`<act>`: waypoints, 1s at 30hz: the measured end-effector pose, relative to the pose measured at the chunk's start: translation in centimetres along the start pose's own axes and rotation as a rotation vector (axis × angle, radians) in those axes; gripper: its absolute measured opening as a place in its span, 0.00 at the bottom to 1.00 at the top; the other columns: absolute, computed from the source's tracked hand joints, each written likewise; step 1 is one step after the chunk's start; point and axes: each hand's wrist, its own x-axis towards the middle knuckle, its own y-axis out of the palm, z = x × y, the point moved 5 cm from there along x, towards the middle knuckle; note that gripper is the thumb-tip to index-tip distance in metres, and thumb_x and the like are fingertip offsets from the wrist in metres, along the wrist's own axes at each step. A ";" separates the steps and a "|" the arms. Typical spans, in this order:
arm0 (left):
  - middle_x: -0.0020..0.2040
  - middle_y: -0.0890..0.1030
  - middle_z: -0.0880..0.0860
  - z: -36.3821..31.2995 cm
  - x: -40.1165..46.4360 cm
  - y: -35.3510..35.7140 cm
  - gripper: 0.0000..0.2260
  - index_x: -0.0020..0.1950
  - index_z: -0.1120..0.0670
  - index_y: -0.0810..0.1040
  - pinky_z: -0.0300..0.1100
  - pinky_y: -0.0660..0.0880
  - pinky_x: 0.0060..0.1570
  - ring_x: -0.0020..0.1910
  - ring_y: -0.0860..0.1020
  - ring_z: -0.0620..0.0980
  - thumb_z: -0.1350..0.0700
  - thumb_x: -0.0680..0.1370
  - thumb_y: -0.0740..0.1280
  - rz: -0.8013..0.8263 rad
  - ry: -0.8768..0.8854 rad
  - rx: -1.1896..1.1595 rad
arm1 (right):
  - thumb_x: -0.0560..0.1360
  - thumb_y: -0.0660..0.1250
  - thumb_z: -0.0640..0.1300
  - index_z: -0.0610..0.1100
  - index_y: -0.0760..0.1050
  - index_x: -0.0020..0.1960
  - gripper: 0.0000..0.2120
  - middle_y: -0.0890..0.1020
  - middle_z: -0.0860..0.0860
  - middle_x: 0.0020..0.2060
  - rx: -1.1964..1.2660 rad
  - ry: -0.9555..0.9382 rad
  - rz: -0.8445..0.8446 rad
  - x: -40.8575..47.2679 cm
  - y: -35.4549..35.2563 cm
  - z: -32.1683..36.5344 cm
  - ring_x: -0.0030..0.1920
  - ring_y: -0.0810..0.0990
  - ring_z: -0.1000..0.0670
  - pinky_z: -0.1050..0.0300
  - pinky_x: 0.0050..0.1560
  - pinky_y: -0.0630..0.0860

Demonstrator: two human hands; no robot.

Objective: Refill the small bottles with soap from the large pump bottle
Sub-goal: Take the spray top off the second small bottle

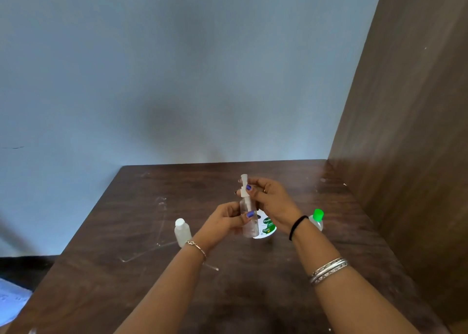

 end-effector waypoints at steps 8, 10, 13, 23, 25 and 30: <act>0.52 0.81 0.59 -0.6 0.1 0.3 0.10 0.55 0.63 0.76 0.44 0.78 0.50 0.48 0.81 0.51 0.61 0.75 0.66 -0.071 0.034 0.097 | 0.71 0.72 0.39 0.48 0.74 0.49 0.10 0.82 0.42 0.49 -0.120 -0.049 -0.169 0.4 -0.2 -0.1 0.49 0.81 0.45 0.50 0.52 0.79; 0.51 0.82 0.57 -0.5 0.0 0.1 0.10 0.56 0.63 0.75 0.43 0.78 0.49 0.47 0.81 0.48 0.62 0.75 0.65 -0.025 0.002 0.050 | 0.75 0.65 0.37 0.48 0.73 0.52 0.09 0.83 0.43 0.49 0.031 -0.009 -0.033 0.2 0.0 -0.1 0.51 0.82 0.44 0.45 0.56 0.78; 0.53 0.81 0.59 -0.3 0.1 0.3 0.11 0.56 0.64 0.75 0.45 0.77 0.52 0.49 0.81 0.51 0.62 0.75 0.65 -0.014 0.000 0.052 | 0.75 0.67 0.40 0.52 0.72 0.52 0.10 0.81 0.47 0.52 -0.056 -0.041 -0.026 0.0 0.1 0.2 0.53 0.81 0.46 0.47 0.56 0.77; 0.55 0.80 0.62 -0.5 0.4 0.5 0.12 0.57 0.65 0.74 0.36 0.78 0.43 0.48 0.81 0.51 0.61 0.75 0.65 -0.037 0.007 0.066 | 0.74 0.67 0.39 0.51 0.74 0.53 0.11 0.80 0.47 0.53 -0.065 -0.096 -0.073 0.0 -0.2 0.6 0.50 0.80 0.48 0.54 0.51 0.79; 0.55 0.80 0.63 -0.5 0.4 0.7 0.12 0.57 0.66 0.74 0.37 0.79 0.44 0.49 0.80 0.52 0.62 0.75 0.65 -0.039 0.009 0.071 | 0.71 0.71 0.38 0.51 0.75 0.50 0.12 0.80 0.47 0.49 -0.113 -0.118 -0.146 0.0 -0.5 0.8 0.48 0.80 0.48 0.55 0.49 0.79; 0.50 0.82 0.55 -1.0 0.3 0.9 0.09 0.55 0.60 0.76 0.34 0.78 0.43 0.45 0.82 0.43 0.61 0.75 0.65 -0.018 0.012 0.072 | 0.77 0.63 0.35 0.49 0.75 0.52 0.10 0.83 0.53 0.43 0.039 -0.129 -0.089 -0.2 -0.7 1.2 0.43 0.83 0.55 0.63 0.42 0.79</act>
